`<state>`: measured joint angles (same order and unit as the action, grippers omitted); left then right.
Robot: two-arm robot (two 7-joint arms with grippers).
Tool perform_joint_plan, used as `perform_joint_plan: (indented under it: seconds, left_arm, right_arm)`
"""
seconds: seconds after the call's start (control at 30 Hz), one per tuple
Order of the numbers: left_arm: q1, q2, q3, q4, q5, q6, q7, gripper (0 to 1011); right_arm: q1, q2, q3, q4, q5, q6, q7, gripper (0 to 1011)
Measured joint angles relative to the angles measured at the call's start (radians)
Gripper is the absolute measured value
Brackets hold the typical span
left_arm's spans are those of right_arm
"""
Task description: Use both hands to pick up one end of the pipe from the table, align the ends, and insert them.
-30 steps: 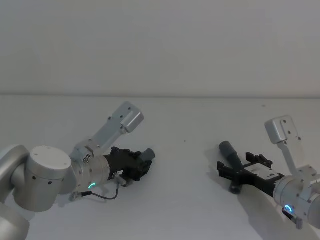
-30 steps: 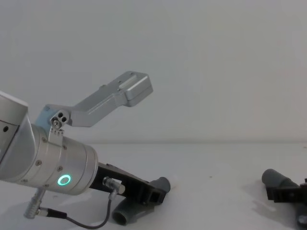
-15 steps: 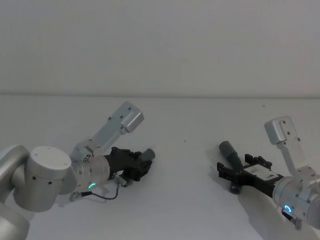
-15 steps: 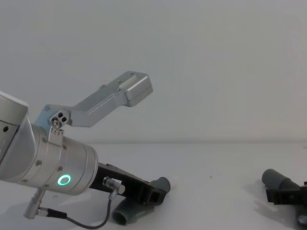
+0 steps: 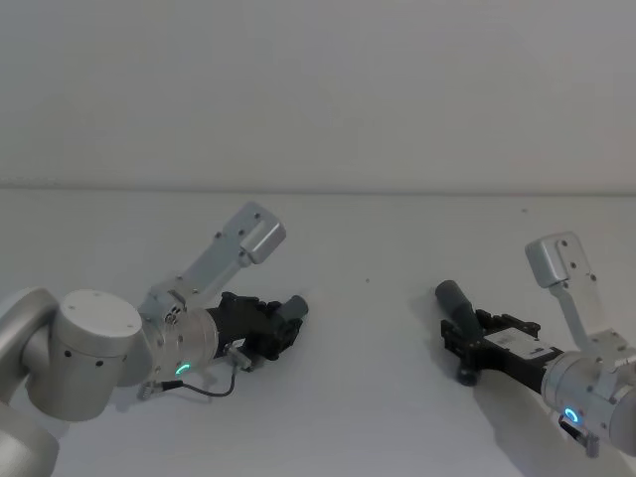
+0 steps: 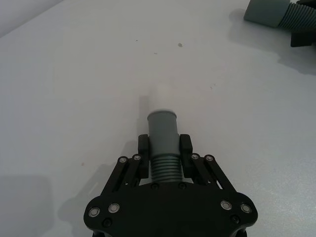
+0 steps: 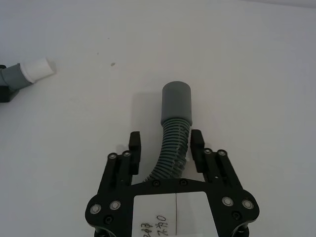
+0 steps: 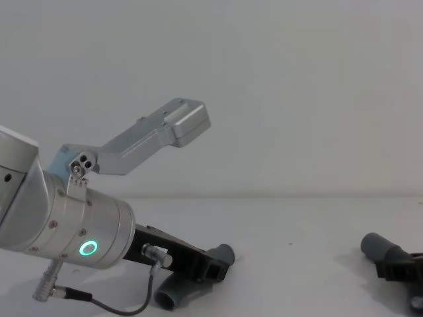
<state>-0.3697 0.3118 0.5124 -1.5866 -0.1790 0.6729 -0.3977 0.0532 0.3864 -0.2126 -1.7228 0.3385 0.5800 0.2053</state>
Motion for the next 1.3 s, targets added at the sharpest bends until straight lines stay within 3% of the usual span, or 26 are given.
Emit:
perform_joint_plan:
  seconds: [0.33, 0.93, 1.3]
  left_arm:
    - [0.000, 0.000, 0.000, 0.000, 0.000, 0.000, 0.000, 357]
    - [-0.001, 0.001, 0.002, 0.000, 0.007, -0.009, 0.001, 357]
    - [-0.018, 0.017, 0.001, -0.017, 0.035, -0.056, 0.006, 357]
  right_arm:
    - [0.000, -0.001, 0.001, 0.001, 0.001, 0.001, 0.000, 278]
    - [0.000, 0.002, 0.000, 0.002, 0.001, -0.015, 0.010, 264]
    - [0.007, 0.043, -0.005, 0.002, -0.004, -0.133, 0.082, 264]
